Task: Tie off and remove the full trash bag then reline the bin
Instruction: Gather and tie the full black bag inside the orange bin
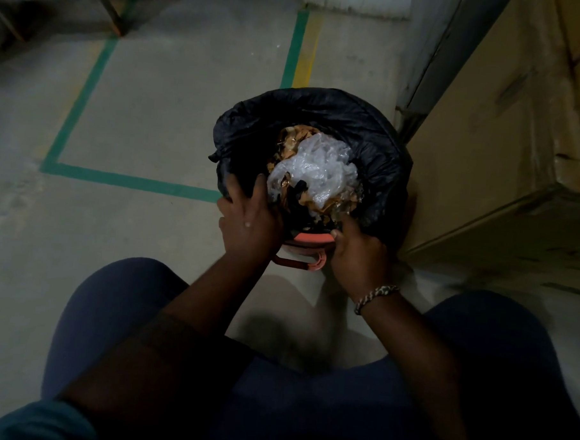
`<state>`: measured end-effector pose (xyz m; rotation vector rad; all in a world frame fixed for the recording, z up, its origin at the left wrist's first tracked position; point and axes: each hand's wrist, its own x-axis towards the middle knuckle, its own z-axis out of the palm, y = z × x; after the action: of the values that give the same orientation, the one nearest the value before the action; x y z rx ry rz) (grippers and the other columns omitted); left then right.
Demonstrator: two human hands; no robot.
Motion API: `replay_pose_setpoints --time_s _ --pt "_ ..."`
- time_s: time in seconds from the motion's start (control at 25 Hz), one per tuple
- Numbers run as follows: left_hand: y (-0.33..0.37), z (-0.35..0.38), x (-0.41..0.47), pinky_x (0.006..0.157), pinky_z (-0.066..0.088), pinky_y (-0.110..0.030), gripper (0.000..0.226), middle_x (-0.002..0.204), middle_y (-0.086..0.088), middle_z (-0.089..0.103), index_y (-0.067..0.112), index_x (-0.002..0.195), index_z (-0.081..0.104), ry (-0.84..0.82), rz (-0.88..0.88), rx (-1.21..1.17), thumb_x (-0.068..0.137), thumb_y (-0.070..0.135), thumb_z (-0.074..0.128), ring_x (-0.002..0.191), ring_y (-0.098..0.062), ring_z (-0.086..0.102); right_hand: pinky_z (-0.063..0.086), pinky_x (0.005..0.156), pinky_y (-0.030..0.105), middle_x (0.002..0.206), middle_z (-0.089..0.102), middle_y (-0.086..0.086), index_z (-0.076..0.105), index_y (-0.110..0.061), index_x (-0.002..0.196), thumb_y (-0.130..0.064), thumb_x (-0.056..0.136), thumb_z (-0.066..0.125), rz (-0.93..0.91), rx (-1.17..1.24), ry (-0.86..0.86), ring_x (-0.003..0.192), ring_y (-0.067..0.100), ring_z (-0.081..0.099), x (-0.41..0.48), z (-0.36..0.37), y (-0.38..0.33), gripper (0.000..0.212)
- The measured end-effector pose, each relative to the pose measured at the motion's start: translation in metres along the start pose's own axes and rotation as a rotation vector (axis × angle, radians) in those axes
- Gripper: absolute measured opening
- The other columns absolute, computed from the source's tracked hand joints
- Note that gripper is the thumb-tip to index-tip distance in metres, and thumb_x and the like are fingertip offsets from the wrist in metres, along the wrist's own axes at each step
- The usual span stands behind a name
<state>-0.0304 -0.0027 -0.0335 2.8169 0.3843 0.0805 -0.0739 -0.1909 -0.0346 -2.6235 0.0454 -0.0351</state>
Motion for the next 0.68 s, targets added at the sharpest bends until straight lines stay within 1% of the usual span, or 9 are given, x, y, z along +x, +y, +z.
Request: replay_pose_setpoints --time_s 0.08,0.2,0.32,0.44,0.52,0.6,0.68 --pt "-0.003 -0.001 0.0 0.079 0.053 -0.055 0.057 0.152 -0.023 0.023 0.034 0.144 0.037 -0.008 -0.028 -0.08 0.091 0.042 0.057 0.102 -0.054 0.055 0.057 0.065 0.043 0.083 0.072 0.016 0.055 -0.024 0.136 -0.026 0.097 0.055 -0.011 -0.004 0.0 0.082 0.041 0.07 0.0 -0.001 0.0 0.039" --pt "-0.004 -0.004 0.002 0.076 0.054 -0.049 0.051 0.147 -0.023 0.025 0.029 0.141 0.039 -0.044 -0.056 -0.171 0.094 0.04 0.056 0.087 -0.053 0.062 0.056 0.069 0.041 0.09 0.072 0.015 0.061 -0.021 0.127 -0.034 0.095 0.058 -0.026 -0.043 -0.008 0.086 0.04 0.069 0.0 -0.008 -0.004 0.034" --pt "0.0 -0.007 0.002 0.074 0.054 -0.047 0.05 0.142 -0.022 0.03 0.028 0.137 0.042 -0.05 -0.032 -0.201 0.092 0.04 0.059 0.085 -0.051 0.062 0.052 0.075 0.038 0.106 0.068 0.011 0.063 -0.019 0.12 -0.038 0.089 0.066 -0.063 -0.139 -0.041 0.097 0.037 0.066 -0.003 -0.013 -0.008 0.036" --pt "0.0 -0.008 0.001 0.073 0.058 -0.05 0.053 0.137 -0.021 0.034 0.028 0.135 0.044 -0.044 0.029 -0.196 0.087 0.036 0.065 0.083 -0.049 0.062 0.052 0.075 0.038 0.104 0.063 0.008 0.063 -0.017 0.109 -0.033 0.082 0.072 -0.134 -0.207 -0.055 0.095 0.034 0.064 -0.004 -0.01 -0.007 0.032" --pt "-0.002 -0.011 0.001 0.072 0.057 -0.049 0.056 0.136 -0.02 0.037 0.024 0.133 0.047 -0.051 0.041 -0.192 0.082 0.032 0.069 0.081 -0.048 0.062 0.053 0.075 0.04 0.102 0.062 0.009 0.064 -0.015 0.104 -0.027 0.079 0.073 -0.157 -0.237 -0.038 0.092 0.035 0.064 -0.002 -0.006 -0.007 0.03" --pt "-0.002 -0.018 0.0 0.07 0.055 -0.045 0.051 0.134 -0.02 0.039 0.021 0.129 0.051 -0.038 0.055 -0.205 0.081 0.028 0.068 0.081 -0.046 0.061 0.054 0.077 0.041 0.105 0.061 0.01 0.065 -0.015 0.105 -0.026 0.08 0.071 -0.192 -0.249 -0.007 0.095 0.035 0.062 -0.002 -0.004 -0.008 0.028" --pt "0.0 -0.024 -0.001 0.07 0.051 -0.04 0.043 0.13 -0.016 0.042 0.021 0.127 0.054 -0.008 0.073 -0.231 0.085 0.024 0.065 0.08 -0.044 0.062 0.052 0.082 0.042 0.11 0.058 0.009 0.065 -0.017 0.112 -0.03 0.084 0.066 -0.223 -0.27 0.013 0.101 0.033 0.058 -0.003 -0.003 -0.01 0.031"
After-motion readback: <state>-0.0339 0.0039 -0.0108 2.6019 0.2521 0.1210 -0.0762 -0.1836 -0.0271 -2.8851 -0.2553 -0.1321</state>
